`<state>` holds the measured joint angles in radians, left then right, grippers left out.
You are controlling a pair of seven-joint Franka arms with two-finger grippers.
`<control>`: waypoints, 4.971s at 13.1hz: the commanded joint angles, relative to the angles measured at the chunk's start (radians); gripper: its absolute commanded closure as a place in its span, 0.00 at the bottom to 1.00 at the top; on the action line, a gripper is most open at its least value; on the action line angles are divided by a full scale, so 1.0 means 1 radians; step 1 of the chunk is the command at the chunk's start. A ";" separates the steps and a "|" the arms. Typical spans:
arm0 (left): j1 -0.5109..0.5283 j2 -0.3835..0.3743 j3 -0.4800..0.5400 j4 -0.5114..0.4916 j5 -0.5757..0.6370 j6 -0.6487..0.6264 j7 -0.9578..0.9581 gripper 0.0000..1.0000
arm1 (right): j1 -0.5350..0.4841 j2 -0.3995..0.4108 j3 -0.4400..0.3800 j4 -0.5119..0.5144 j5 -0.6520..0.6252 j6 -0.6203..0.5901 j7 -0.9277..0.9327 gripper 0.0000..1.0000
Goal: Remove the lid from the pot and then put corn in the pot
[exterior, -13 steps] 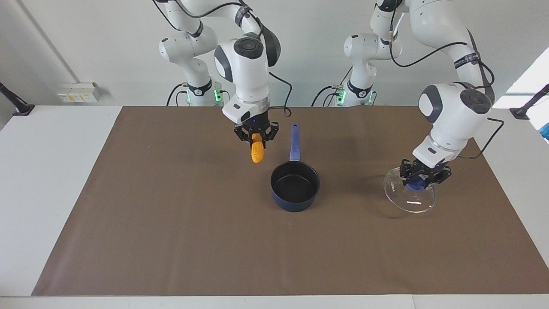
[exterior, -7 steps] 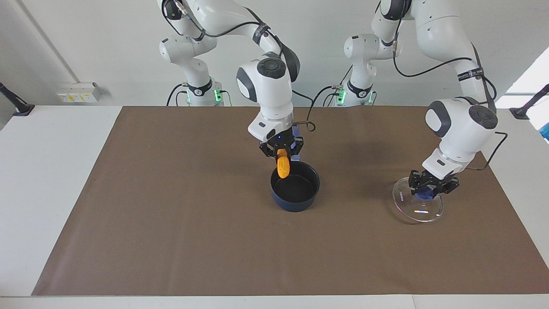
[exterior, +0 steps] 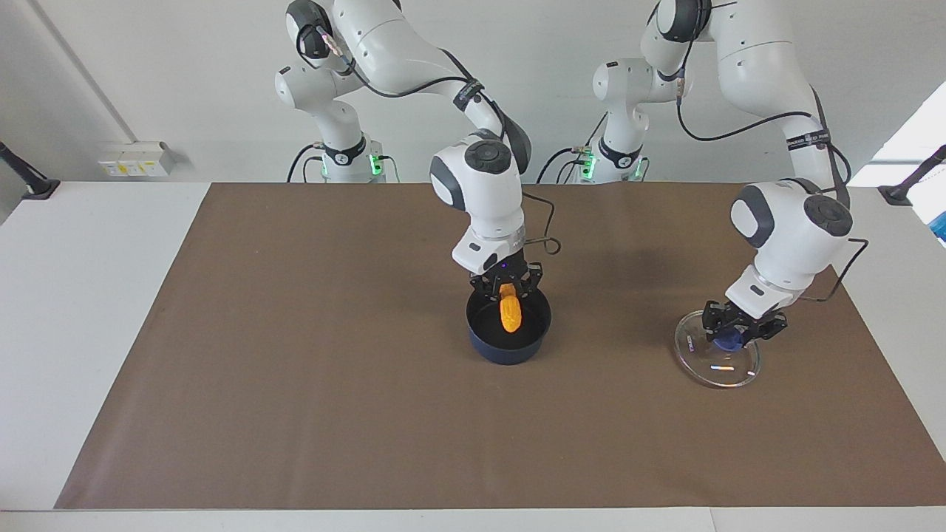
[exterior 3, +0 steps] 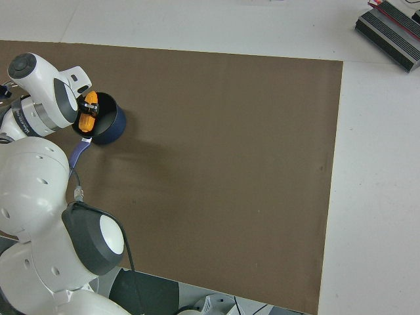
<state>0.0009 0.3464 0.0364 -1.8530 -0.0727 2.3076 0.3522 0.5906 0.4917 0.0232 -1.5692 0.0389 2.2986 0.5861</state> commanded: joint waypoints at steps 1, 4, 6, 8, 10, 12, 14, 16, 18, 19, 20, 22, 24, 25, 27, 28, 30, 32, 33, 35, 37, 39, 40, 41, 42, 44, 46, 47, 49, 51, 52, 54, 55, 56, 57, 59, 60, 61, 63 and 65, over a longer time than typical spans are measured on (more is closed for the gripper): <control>0.007 -0.003 -0.006 -0.008 -0.027 0.016 0.016 1.00 | -0.011 0.037 0.006 0.020 0.015 0.048 0.018 1.00; 0.004 -0.003 -0.006 -0.012 -0.030 0.003 0.008 1.00 | -0.006 0.031 0.008 -0.012 0.016 0.045 0.003 1.00; -0.001 -0.003 -0.006 -0.012 -0.029 0.000 0.011 0.65 | -0.006 0.027 0.008 -0.023 0.016 0.042 0.001 1.00; -0.002 -0.003 -0.006 -0.008 -0.029 -0.002 0.005 0.30 | -0.005 0.022 0.006 -0.031 0.015 0.041 -0.006 1.00; -0.018 -0.004 -0.003 0.001 -0.026 -0.007 0.004 0.04 | -0.005 0.022 0.008 -0.032 0.016 0.041 -0.009 0.37; -0.018 -0.029 -0.003 0.011 -0.018 -0.008 0.002 0.00 | -0.005 0.022 0.008 -0.029 0.016 0.036 -0.009 0.09; -0.025 -0.075 -0.003 0.020 -0.013 -0.031 -0.007 0.00 | -0.006 0.021 0.008 -0.023 0.016 0.025 -0.009 0.00; -0.032 -0.122 -0.003 0.041 -0.012 -0.098 -0.012 0.00 | -0.014 -0.019 0.006 -0.020 0.016 -0.025 -0.009 0.00; -0.048 -0.170 -0.006 0.108 0.055 -0.239 -0.028 0.00 | -0.035 -0.100 -0.005 -0.025 0.016 -0.094 -0.023 0.00; -0.058 -0.187 -0.015 0.154 0.106 -0.322 -0.068 0.00 | -0.069 -0.145 -0.005 -0.025 0.015 -0.149 -0.047 0.00; -0.077 -0.204 -0.016 0.190 0.116 -0.394 -0.097 0.00 | -0.099 -0.186 -0.003 -0.025 0.016 -0.200 -0.084 0.00; -0.104 -0.245 -0.015 0.231 0.122 -0.497 -0.133 0.00 | -0.175 -0.244 -0.003 -0.023 0.018 -0.293 -0.187 0.00; -0.104 -0.289 -0.019 0.290 0.131 -0.621 -0.148 0.00 | -0.236 -0.298 -0.003 -0.023 0.019 -0.379 -0.250 0.00; -0.104 -0.311 -0.021 0.316 0.129 -0.681 -0.147 0.00 | -0.259 -0.324 -0.005 -0.023 0.018 -0.422 -0.276 0.00; -0.104 -0.377 -0.023 0.330 0.119 -0.770 -0.147 0.00 | -0.313 -0.376 -0.006 -0.023 0.013 -0.493 -0.351 0.00; -0.104 -0.406 -0.023 0.330 0.117 -0.807 -0.151 0.00 | -0.340 -0.399 -0.008 -0.023 0.006 -0.525 -0.380 0.00; -0.104 -0.417 -0.017 0.336 0.114 -0.853 -0.153 0.00 | -0.400 -0.436 -0.008 -0.022 -0.002 -0.577 -0.426 0.00; -0.102 -0.411 -0.019 0.403 0.113 -0.924 -0.153 0.00 | -0.461 -0.462 -0.009 -0.020 -0.004 -0.607 -0.506 0.00; -0.099 -0.402 -0.020 0.431 0.113 -0.941 -0.151 0.00 | -0.494 -0.470 -0.011 -0.017 -0.005 -0.625 -0.547 0.00; -0.090 -0.397 -0.013 0.436 0.113 -0.944 -0.151 0.00 | -0.543 -0.496 -0.011 -0.017 -0.005 -0.643 -0.583 0.00; -0.088 -0.391 -0.010 0.446 0.111 -0.936 -0.150 0.00 | -0.563 -0.519 -0.020 -0.015 -0.005 -0.680 -0.585 0.00; -0.087 -0.374 -0.001 0.471 0.099 -0.961 -0.150 0.00 | -0.566 -0.545 -0.032 0.001 -0.008 -0.729 -0.585 0.00; -0.087 -0.379 0.002 0.468 0.093 -0.964 -0.148 0.00 | -0.568 -0.551 -0.037 0.005 -0.016 -0.746 -0.582 0.00; -0.087 -0.385 0.003 0.468 0.083 -0.962 -0.150 0.00 | -0.577 -0.570 -0.037 -0.003 -0.016 -0.746 -0.574 0.00; -0.087 -0.386 0.003 0.466 0.085 -0.961 -0.151 0.00 | -0.586 -0.568 -0.040 -0.002 -0.010 -0.746 -0.575 0.00; -0.085 -0.405 0.004 0.457 0.088 -0.962 -0.153 0.00 | -0.586 -0.570 -0.042 -0.002 -0.014 -0.751 -0.577 0.00; -0.084 -0.408 0.004 0.451 0.086 -0.958 -0.154 0.00 | -0.589 -0.575 -0.045 -0.006 -0.014 -0.772 -0.583 0.00; -0.084 -0.409 0.005 0.451 0.086 -0.961 -0.154 0.00 | -0.592 -0.573 -0.046 0.003 -0.014 -0.795 -0.588 0.00; -0.082 -0.411 0.007 0.451 0.086 -0.985 -0.156 0.00 | -0.592 -0.571 -0.054 0.020 -0.020 -0.862 -0.626 0.00; -0.082 -0.412 0.008 0.449 0.085 -0.999 -0.192 0.00 | -0.584 -0.571 -0.048 0.023 -0.084 -0.886 -0.713 0.00; -0.082 -0.415 0.008 0.446 0.085 -0.999 -0.200 0.00 | -0.583 -0.570 -0.045 0.024 -0.091 -0.889 -0.713 0.00; -0.082 -0.432 0.008 0.420 0.085 -0.990 -0.202 0.00 | -0.583 -0.558 -0.040 0.067 -0.103 -0.986 -0.723 0.00; -0.082 -0.435 0.008 0.416 0.085 -0.990 -0.202 0.00 | -0.592 -0.544 -0.040 0.105 -0.091 -1.010 -0.721 0.00; -0.082 -0.438 0.008 0.413 0.085 -0.988 -0.202 0.00 | -0.594 -0.544 -0.048 0.101 -0.080 -0.983 -0.714 0.00; -0.082 -0.438 0.008 0.413 0.085 -0.988 -0.202 0.00 | -0.594 -0.550 -0.049 0.083 -0.079 -0.949 -0.712 0.00; -0.082 -0.438 0.008 0.414 0.085 -0.987 -0.202 0.00 | -0.580 -0.553 -0.042 0.077 -0.077 -0.927 -0.706 0.00; -0.082 -0.438 0.008 0.414 0.085 -0.985 -0.200 0.00 | -0.580 -0.553 -0.040 0.077 -0.077 -0.927 -0.704 0.00; -0.082 -0.437 0.008 0.416 0.085 -0.984 -0.199 0.00 | -0.583 -0.553 -0.040 0.075 -0.077 -0.926 -0.706 0.00; -0.082 -0.438 0.007 0.414 0.086 -0.984 -0.193 0.00 | -0.581 -0.555 -0.042 0.075 -0.077 -0.927 -0.706 0.00; -0.072 -0.438 0.008 0.413 0.086 -0.985 -0.190 0.00 | -0.581 -0.555 -0.040 0.074 -0.077 -0.927 -0.706 0.00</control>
